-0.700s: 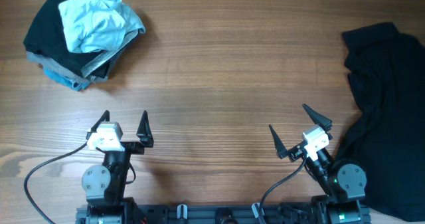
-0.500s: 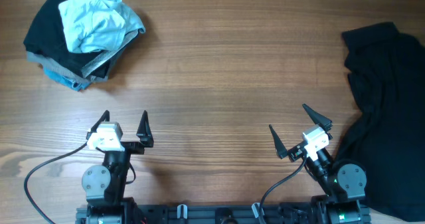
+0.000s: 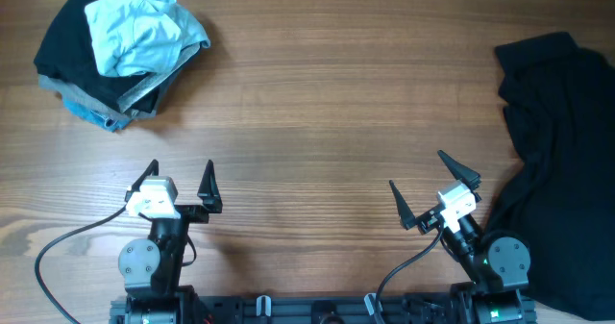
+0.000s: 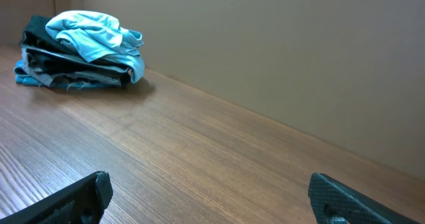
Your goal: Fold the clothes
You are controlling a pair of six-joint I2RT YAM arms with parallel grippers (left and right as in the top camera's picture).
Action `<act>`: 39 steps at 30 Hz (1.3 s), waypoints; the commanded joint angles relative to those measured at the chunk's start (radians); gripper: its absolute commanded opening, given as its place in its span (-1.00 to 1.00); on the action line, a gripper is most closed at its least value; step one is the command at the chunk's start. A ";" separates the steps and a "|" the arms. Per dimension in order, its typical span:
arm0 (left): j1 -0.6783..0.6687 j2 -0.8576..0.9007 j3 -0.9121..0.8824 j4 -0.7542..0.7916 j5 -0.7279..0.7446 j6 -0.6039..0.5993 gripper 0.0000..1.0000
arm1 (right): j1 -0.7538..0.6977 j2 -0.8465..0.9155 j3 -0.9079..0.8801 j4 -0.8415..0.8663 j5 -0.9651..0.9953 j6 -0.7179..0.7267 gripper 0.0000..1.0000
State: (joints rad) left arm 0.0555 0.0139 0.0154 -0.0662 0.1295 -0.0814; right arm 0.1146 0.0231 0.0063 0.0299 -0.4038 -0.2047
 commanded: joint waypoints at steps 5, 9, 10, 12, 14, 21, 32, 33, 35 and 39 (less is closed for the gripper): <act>0.008 0.001 -0.010 0.004 0.011 -0.009 1.00 | 0.000 -0.002 -0.001 0.003 -0.015 -0.005 0.99; 0.008 0.001 -0.010 0.004 0.011 -0.009 1.00 | 0.000 -0.002 -0.001 0.003 -0.016 -0.005 0.99; 0.008 0.001 -0.010 0.004 0.011 -0.010 1.00 | 0.000 -0.002 -0.001 0.003 -0.016 -0.005 0.98; 0.008 0.001 -0.010 0.004 0.011 -0.010 1.00 | 0.000 -0.002 -0.001 0.003 -0.016 -0.005 1.00; 0.008 0.001 -0.010 0.013 0.000 -0.002 1.00 | 0.000 -0.002 -0.001 0.003 -0.016 -0.005 0.99; 0.008 0.002 -0.010 0.005 0.008 -0.006 1.00 | 0.000 -0.002 -0.001 0.006 -0.016 -0.003 0.99; 0.008 0.002 -0.010 0.019 0.019 -0.006 1.00 | 0.000 -0.002 -0.001 0.014 -0.012 -0.058 0.99; 0.008 0.002 -0.010 0.019 0.019 -0.006 1.00 | 0.000 -0.002 -0.001 0.014 -0.012 -0.058 0.99; 0.008 0.002 -0.010 0.031 0.032 -0.007 1.00 | 0.000 -0.002 -0.001 0.015 -0.014 -0.058 0.99; 0.008 0.003 0.050 0.156 0.115 -0.006 1.00 | 0.000 0.000 0.076 0.027 0.003 -0.005 0.99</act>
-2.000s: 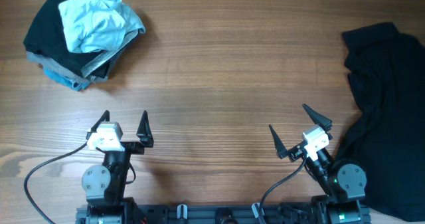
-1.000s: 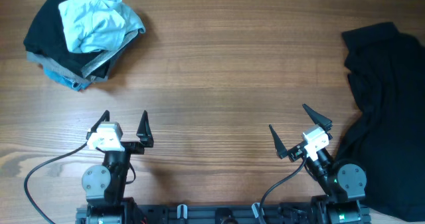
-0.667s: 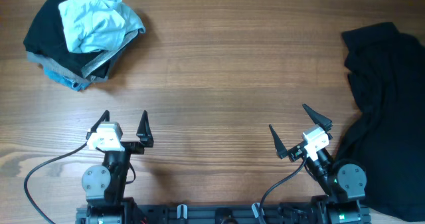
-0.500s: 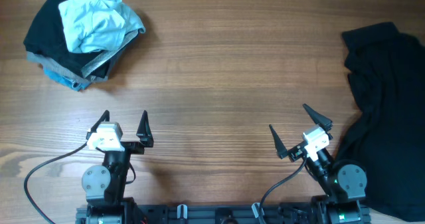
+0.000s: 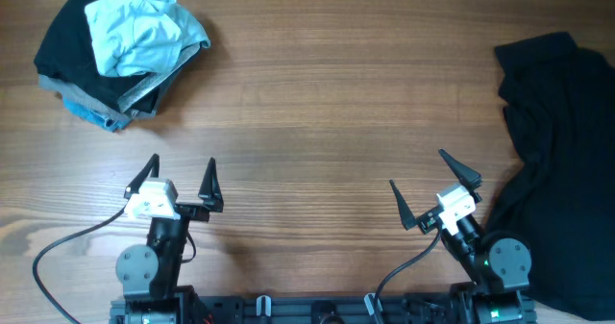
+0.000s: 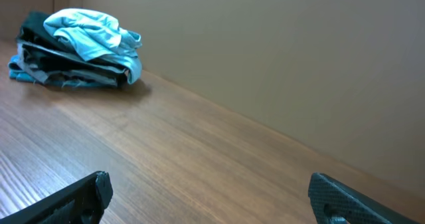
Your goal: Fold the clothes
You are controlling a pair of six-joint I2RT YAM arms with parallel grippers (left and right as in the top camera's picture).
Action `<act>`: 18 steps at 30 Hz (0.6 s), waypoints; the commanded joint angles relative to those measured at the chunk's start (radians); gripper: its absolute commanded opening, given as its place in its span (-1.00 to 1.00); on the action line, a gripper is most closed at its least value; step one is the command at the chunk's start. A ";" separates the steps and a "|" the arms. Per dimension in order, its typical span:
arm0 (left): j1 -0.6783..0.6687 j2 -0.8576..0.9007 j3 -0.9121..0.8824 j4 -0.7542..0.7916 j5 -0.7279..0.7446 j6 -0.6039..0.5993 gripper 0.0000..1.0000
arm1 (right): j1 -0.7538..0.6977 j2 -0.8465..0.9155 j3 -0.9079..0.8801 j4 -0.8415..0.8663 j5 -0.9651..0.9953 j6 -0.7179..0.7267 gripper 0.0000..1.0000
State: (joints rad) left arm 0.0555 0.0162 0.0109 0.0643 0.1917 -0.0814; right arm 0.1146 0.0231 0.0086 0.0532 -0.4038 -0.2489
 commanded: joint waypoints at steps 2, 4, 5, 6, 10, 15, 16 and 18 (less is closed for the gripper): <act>0.008 0.022 0.142 -0.042 -0.009 -0.006 1.00 | 0.000 0.017 0.146 -0.010 0.040 0.133 1.00; 0.008 0.093 0.271 -0.179 -0.101 -0.006 1.00 | 0.000 0.092 0.262 -0.084 0.053 0.169 0.99; 0.008 0.144 0.338 -0.243 -0.133 -0.006 1.00 | 0.000 0.153 0.326 -0.147 0.056 0.175 1.00; 0.008 0.222 0.417 -0.311 -0.154 -0.006 1.00 | 0.000 0.233 0.401 -0.222 0.056 0.174 1.00; 0.008 0.557 0.719 -0.542 -0.156 -0.006 1.00 | 0.000 0.627 0.731 -0.522 0.045 0.173 0.99; 0.008 0.968 1.144 -0.915 -0.046 -0.006 1.00 | -0.001 1.126 1.181 -0.875 0.035 0.164 1.00; 0.008 1.032 1.218 -0.983 -0.049 -0.005 1.00 | -0.001 1.184 1.247 -0.938 0.023 0.184 1.00; 0.008 1.125 1.315 -1.064 -0.051 -0.005 1.00 | -0.006 1.312 1.380 -1.018 0.068 0.145 0.99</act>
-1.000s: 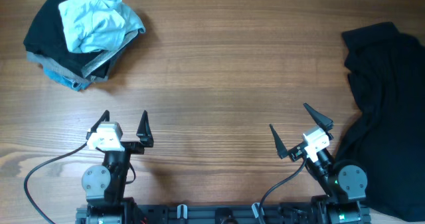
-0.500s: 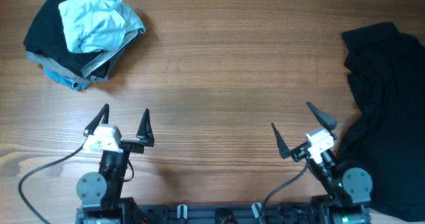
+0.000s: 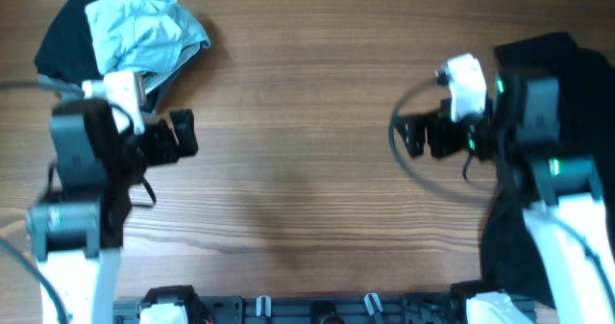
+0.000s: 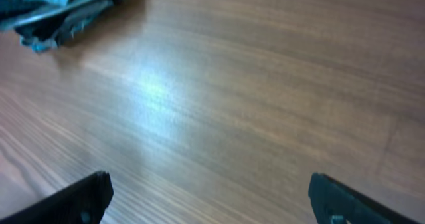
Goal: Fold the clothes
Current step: 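Grasp the black polo shirt with the right gripper and drag it leftward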
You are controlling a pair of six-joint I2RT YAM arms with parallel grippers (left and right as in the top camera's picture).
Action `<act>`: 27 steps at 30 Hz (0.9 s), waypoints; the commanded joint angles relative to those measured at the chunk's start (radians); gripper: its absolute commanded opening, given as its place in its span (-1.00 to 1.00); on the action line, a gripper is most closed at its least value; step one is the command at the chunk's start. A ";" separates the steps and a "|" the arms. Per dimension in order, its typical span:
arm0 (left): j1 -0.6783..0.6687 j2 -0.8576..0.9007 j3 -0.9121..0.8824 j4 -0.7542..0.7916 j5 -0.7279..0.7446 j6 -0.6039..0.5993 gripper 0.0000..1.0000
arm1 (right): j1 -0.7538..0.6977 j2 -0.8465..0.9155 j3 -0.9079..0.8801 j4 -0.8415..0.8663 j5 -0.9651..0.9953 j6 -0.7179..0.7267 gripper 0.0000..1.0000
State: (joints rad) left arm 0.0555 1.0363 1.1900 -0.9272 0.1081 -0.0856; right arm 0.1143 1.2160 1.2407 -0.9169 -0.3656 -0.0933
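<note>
A crumpled pile of clothes [image 3: 125,45], light blue on top of black and grey pieces, lies at the table's far left; its edge shows in the right wrist view as the pile [image 4: 56,11]. A black garment [image 3: 567,122] is spread at the right edge, partly under my right arm. My left gripper [image 3: 181,137] hangs above the wood just below and right of the pile, open. Left of the black garment, over bare wood, my right gripper [image 3: 411,138] is up in the air and open, its fingertips [image 4: 76,199] wide apart with nothing between them.
The wooden table [image 3: 307,93] stretches between the two heaps of cloth. A black cable loops beside the right arm [image 3: 538,161]. The arm bases stand along the front edge.
Both arms have risen from their low rest by the front edge. Now the left gripper is near the pile and the right gripper near the black garment, its camera looking down at the table.
At both earlier moments the arms sat low at the front edge with open grippers and the clothes untouched, the right wrist camera shifting only slightly. Now both arms are up and farther over the table. The pile and black garment lie as before.
</note>
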 commanded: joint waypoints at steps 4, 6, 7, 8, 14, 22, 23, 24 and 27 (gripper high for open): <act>0.008 0.168 0.157 -0.088 0.085 -0.002 1.00 | -0.121 0.277 0.204 0.016 0.328 0.228 0.97; 0.008 0.181 0.157 -0.092 0.085 -0.002 1.00 | -0.217 0.362 0.204 0.063 0.414 0.311 0.75; 0.008 0.183 0.157 -0.092 0.085 -0.002 1.00 | -0.251 0.396 0.204 0.079 0.415 0.321 0.68; 0.008 0.184 0.157 -0.092 0.085 -0.002 1.00 | -0.285 0.431 0.204 0.092 0.414 0.331 0.68; 0.008 0.184 0.157 -0.091 0.085 -0.002 1.00 | -0.413 0.681 0.204 0.158 0.430 0.303 0.51; 0.008 0.184 0.157 -0.092 0.085 -0.002 1.00 | -0.430 0.880 0.204 0.251 0.569 0.303 0.22; 0.008 0.184 0.157 -0.092 0.085 -0.002 1.00 | -0.430 0.897 0.204 0.255 0.592 0.301 0.22; 0.008 0.184 0.157 -0.092 0.085 -0.002 1.00 | -0.430 0.909 0.204 0.258 0.603 0.296 0.22; 0.008 0.184 0.157 -0.092 0.085 -0.002 1.00 | -0.430 0.937 0.204 0.260 0.602 0.295 0.29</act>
State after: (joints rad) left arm 0.0555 1.2190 1.3273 -1.0187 0.1814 -0.0856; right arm -0.3111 2.1017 1.4372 -0.6556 0.1810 0.2077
